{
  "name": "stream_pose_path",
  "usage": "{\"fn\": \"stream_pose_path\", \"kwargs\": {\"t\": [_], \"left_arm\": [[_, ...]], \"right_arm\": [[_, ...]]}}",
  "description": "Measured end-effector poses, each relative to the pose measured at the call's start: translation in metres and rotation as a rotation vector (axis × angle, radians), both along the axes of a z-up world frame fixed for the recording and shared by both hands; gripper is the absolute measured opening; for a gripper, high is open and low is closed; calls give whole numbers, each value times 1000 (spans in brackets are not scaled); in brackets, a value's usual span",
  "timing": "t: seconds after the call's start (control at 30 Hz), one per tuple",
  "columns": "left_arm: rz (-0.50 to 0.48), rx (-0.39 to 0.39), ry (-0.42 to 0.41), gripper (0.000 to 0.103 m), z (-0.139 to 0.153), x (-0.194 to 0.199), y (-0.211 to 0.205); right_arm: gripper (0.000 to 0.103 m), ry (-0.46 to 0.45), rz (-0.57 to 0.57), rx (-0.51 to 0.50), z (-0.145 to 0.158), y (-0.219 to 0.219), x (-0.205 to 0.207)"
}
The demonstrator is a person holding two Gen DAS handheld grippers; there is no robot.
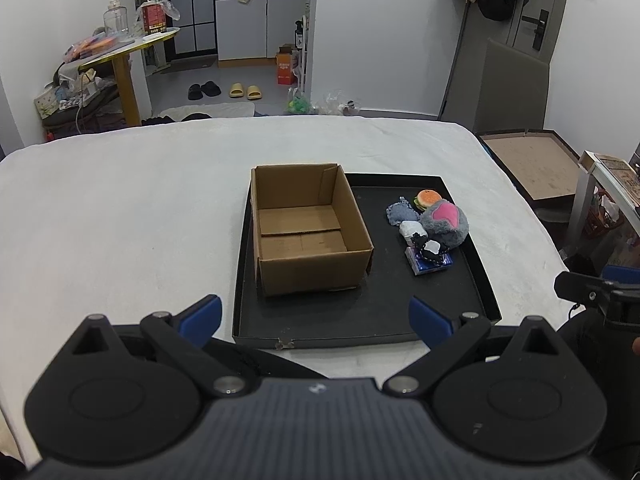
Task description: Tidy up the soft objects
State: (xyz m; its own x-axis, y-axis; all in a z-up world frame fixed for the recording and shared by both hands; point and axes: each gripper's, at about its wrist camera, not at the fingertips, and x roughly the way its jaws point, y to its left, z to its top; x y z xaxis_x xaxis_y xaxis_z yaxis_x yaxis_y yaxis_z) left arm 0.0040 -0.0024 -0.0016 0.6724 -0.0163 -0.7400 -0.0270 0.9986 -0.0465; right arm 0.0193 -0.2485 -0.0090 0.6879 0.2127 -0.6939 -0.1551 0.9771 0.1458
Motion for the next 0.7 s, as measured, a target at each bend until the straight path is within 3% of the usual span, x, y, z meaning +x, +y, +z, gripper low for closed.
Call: {"fn": "stream_pose_path", "kwargs": {"t": [0.7], "left_arm": [[1,-6,2,99,-1,0,2]], "right_arm": [[103,0,-2,-4,1,1,0]]}}
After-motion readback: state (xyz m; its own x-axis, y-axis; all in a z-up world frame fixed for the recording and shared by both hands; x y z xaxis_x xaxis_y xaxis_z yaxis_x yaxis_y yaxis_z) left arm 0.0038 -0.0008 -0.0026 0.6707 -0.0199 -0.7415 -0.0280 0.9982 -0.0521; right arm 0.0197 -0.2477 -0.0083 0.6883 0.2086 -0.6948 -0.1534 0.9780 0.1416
